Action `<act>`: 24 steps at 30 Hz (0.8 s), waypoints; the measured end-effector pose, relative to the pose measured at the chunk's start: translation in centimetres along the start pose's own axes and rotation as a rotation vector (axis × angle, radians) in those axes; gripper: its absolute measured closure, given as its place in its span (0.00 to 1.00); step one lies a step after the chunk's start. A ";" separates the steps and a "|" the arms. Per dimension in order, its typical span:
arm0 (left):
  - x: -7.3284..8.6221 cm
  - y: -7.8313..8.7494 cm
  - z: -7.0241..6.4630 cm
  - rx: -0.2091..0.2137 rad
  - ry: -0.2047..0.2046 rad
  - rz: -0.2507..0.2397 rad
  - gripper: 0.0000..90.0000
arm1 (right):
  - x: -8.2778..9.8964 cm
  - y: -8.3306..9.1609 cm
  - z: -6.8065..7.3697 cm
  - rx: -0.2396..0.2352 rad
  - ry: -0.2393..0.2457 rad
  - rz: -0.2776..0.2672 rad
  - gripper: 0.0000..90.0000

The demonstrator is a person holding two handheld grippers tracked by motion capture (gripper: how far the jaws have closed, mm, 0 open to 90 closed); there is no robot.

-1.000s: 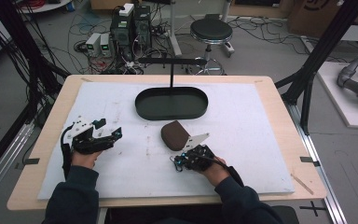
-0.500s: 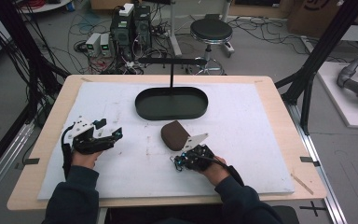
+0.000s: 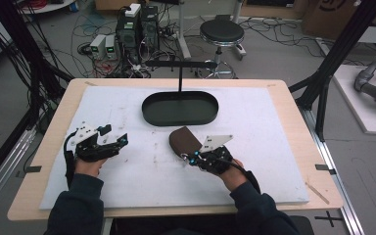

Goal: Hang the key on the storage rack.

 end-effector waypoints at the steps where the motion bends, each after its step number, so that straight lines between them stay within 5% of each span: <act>1: 0.0 0.0 0.0 0.002 -0.003 0.004 0.25 | -0.2 0.3 -0.2 0.008 -0.003 -0.017 1.00; 12: 0.0 -0.1 0.0 -0.001 -0.001 0.003 0.25 | -2.1 3.6 -3.0 0.119 -0.019 -0.132 1.00; 15: 0.0 -0.1 0.0 0.002 -0.004 0.003 0.26 | -3.3 4.9 -5.0 0.163 -0.047 -0.192 1.00; 24: 0.0 -0.2 0.1 0.003 0.005 0.001 0.26 | -6.4 6.1 -9.4 0.241 -0.072 -0.256 1.00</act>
Point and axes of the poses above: each handheld gripper's, and its own axes: y roughly backward along the jaws, x roughly out of its underside, z roughly to its left, the point moved 1 cm from there along -y, roughly forward along the jaws, and after that the axes turned 11 degrees about -y, right-handed, at the moved point
